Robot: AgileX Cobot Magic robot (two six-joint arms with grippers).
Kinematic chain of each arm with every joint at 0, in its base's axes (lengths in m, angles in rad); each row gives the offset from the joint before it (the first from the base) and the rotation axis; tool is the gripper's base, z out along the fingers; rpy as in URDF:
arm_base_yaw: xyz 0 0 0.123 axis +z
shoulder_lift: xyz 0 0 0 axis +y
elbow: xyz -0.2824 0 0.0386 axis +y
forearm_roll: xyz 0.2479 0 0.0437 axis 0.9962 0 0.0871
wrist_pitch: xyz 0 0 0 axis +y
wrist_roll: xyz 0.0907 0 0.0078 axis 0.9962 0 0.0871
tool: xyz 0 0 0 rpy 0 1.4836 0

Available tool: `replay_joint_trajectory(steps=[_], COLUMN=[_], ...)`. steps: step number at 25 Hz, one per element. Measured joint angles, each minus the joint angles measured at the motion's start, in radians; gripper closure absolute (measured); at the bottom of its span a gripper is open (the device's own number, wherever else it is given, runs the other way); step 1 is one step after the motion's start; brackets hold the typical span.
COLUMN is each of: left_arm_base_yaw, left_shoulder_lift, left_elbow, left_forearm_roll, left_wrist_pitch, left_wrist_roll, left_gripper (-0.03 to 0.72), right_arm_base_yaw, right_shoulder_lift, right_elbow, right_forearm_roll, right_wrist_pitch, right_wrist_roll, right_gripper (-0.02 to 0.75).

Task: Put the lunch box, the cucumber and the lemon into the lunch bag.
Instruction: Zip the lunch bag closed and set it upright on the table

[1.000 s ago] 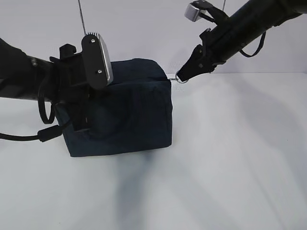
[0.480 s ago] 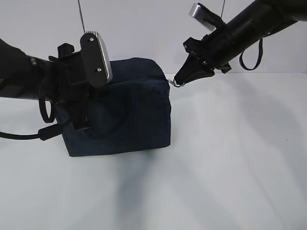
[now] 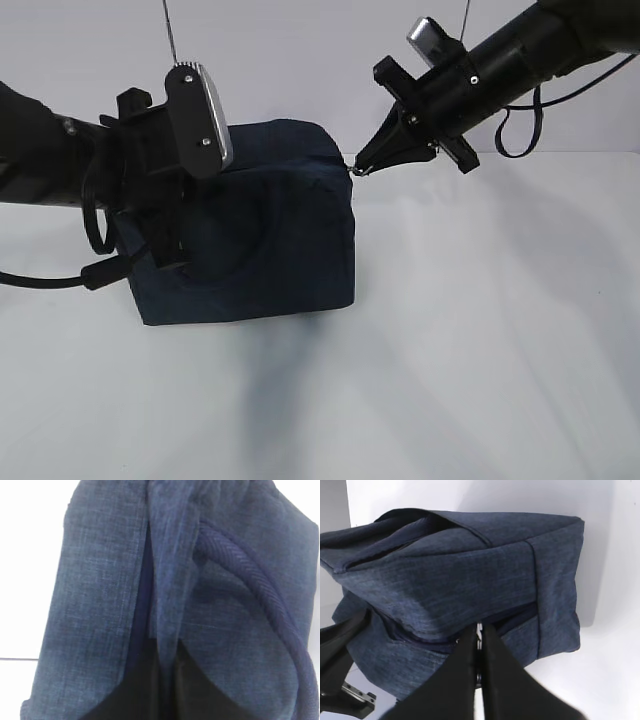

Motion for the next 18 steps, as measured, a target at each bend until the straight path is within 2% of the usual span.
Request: replay_joint_trajectory(steps=[9,18], left_arm_base_yaw=[0.0,0.0], left_shoulder_lift=[0.0,0.0], left_elbow=[0.0,0.0], left_forearm_roll=[-0.004,-0.005], left_wrist_pitch=[-0.009,-0.009], left_wrist_roll=[0.0,0.002], left_gripper=[0.695,0.695], right_arm_base_yaw=[0.0,-0.029], right_shoulder_lift=[0.0,0.0], right_elbow=[0.0,0.0], right_forearm_roll=[0.0,0.016], right_wrist_pitch=[0.013,-0.066], right_wrist_roll=[0.185,0.287], right_gripper=[0.73,0.73])
